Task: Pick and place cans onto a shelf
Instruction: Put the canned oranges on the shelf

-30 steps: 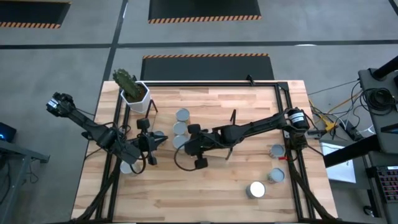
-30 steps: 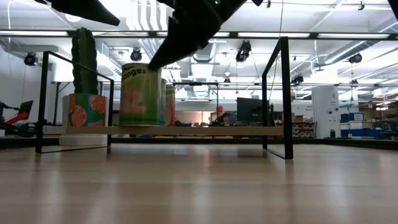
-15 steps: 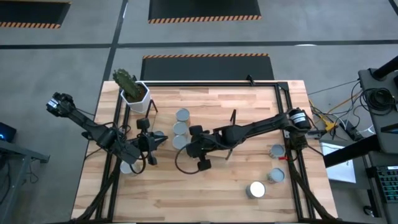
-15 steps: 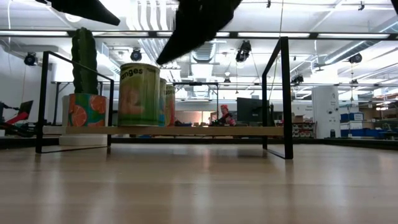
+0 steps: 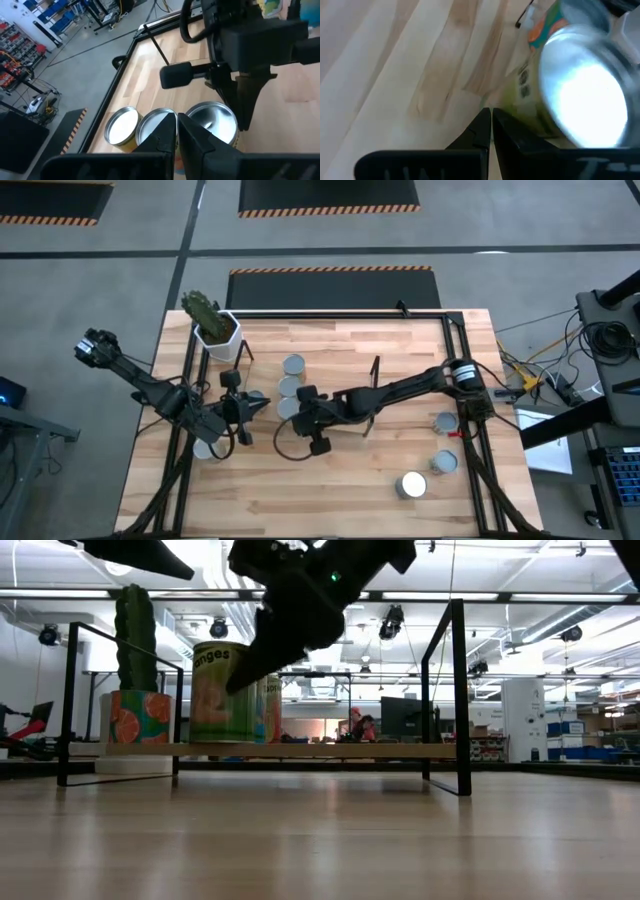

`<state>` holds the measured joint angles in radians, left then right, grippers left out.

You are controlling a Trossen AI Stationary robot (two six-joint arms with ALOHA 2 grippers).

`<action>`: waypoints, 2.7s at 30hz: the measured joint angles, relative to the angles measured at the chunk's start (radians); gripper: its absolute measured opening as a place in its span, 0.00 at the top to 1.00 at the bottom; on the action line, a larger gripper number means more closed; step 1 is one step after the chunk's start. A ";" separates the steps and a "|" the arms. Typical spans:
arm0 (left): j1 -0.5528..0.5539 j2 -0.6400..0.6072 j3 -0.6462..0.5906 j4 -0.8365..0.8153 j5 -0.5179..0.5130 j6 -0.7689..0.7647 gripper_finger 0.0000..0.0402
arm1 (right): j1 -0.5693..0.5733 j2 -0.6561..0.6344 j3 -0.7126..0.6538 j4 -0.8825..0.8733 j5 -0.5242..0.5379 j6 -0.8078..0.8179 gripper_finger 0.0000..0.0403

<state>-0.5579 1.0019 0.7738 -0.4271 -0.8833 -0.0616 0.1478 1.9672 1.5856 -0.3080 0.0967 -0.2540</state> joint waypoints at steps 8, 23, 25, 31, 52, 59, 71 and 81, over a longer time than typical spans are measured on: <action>0.000 0.000 0.000 0.000 0.000 0.007 1.00 | -0.002 -0.008 0.003 0.035 0.008 -0.009 0.98; 0.000 0.000 0.000 -0.001 0.000 0.008 1.00 | -0.006 -0.034 0.005 -0.078 0.010 -0.008 0.98; 0.000 0.000 0.000 0.000 0.000 0.015 1.00 | -0.011 -0.034 0.005 -0.071 0.016 -0.009 0.98; 0.000 0.000 0.000 0.000 0.000 0.024 1.00 | -0.033 -0.028 0.005 -0.031 0.019 -0.019 0.98; 0.002 0.000 0.000 -0.003 -0.063 0.032 1.00 | -0.036 -0.093 0.069 -0.022 -0.046 -0.046 0.98; 0.002 -0.001 0.000 -0.010 -0.080 0.061 1.00 | -0.074 -0.046 0.074 0.141 -0.045 -0.066 0.98; 0.002 -0.002 0.000 -0.010 -0.080 0.076 1.00 | -0.101 0.008 0.072 0.177 -0.045 -0.080 0.98; 0.002 -0.002 0.000 -0.011 -0.080 0.076 1.00 | -0.100 0.011 0.066 0.118 -0.045 -0.079 0.98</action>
<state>-0.5560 1.0004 0.7738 -0.4384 -0.9630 0.0143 0.0475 1.9778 1.6516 -0.1905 0.0513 -0.3332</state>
